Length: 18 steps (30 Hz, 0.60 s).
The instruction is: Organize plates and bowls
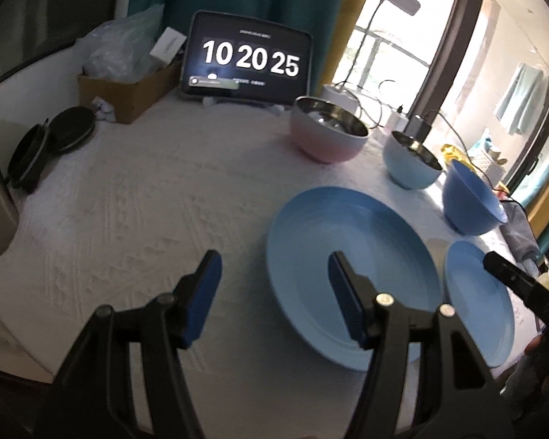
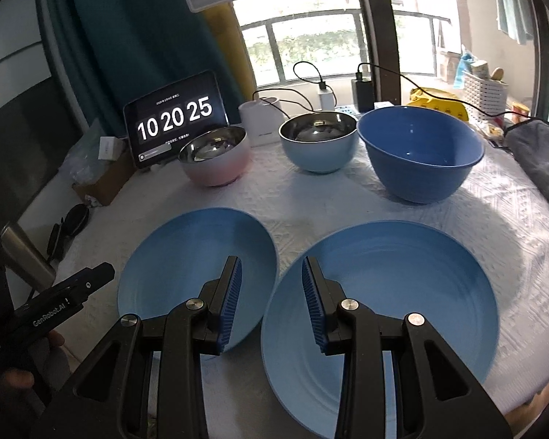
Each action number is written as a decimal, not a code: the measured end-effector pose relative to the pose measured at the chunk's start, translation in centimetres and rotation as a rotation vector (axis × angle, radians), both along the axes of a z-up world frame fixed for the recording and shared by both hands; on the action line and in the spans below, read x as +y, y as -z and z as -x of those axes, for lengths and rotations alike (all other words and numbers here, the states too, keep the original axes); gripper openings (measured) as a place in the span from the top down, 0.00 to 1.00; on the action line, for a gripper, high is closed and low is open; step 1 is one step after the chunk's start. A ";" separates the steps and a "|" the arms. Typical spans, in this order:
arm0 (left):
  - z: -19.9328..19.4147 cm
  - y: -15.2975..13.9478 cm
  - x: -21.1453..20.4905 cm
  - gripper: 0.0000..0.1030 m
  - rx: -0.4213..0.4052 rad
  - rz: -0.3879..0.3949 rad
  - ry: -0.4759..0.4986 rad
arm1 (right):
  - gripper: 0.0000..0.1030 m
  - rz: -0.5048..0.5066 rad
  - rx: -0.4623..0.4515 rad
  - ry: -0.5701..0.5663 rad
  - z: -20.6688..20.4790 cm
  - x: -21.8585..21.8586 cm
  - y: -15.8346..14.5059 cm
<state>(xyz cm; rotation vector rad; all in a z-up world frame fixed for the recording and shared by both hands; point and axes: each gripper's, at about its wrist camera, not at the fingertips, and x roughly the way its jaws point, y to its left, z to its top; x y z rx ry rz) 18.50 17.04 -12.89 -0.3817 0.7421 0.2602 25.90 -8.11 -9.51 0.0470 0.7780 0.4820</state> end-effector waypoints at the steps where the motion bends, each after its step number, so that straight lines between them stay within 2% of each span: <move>1: -0.1 0.2 0.1 0.40 0.006 -0.001 -0.003 | 0.64 -0.001 0.003 -0.003 -0.2 0.1 0.1; 18: -1.8 2.6 -0.5 0.40 0.101 0.030 0.010 | 0.64 0.005 -0.004 -0.082 -3.3 3.3 1.4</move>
